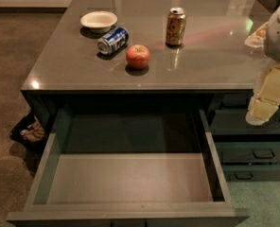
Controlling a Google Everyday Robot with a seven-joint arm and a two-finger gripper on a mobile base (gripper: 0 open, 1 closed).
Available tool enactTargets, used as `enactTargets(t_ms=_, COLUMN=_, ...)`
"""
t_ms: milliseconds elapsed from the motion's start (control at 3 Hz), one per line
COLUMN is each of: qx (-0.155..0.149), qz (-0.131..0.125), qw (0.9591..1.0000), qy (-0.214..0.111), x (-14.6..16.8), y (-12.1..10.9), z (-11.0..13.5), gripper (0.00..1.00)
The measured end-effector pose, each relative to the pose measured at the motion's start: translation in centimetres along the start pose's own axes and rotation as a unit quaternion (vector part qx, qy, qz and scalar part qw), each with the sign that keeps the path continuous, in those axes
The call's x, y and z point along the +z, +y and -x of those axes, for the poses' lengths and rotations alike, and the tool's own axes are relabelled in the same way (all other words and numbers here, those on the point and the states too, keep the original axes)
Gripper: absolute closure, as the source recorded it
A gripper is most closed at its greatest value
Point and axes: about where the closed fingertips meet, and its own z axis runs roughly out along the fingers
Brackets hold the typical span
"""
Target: Place apple into top drawer
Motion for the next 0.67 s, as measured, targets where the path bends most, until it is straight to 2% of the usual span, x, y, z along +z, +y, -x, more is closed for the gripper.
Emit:
enactTargets(t_ms=333, qx=0.0, qz=0.0, qw=1.0, qy=0.0, x=0.0, y=0.0, z=0.0, gripper=0.0)
enactTargets(t_ms=667, qx=-0.033, qz=-0.015, qw=0.9993, qy=0.001, x=0.6, y=-1.0, z=1.6, gripper=0.0)
